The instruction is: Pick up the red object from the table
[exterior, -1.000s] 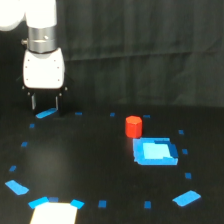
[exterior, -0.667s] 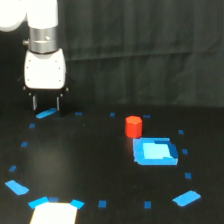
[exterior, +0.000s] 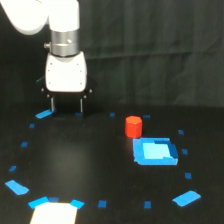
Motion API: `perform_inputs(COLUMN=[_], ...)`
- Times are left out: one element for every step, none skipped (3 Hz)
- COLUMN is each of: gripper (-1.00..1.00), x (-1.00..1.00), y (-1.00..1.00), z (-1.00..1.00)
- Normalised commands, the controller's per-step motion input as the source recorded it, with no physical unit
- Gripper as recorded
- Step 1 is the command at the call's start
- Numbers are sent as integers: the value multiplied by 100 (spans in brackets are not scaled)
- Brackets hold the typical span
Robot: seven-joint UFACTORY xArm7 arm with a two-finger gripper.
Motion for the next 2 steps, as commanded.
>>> perform_inputs(gripper=[100,100], x=[100,100], y=[31,-41], z=[-81,-41])
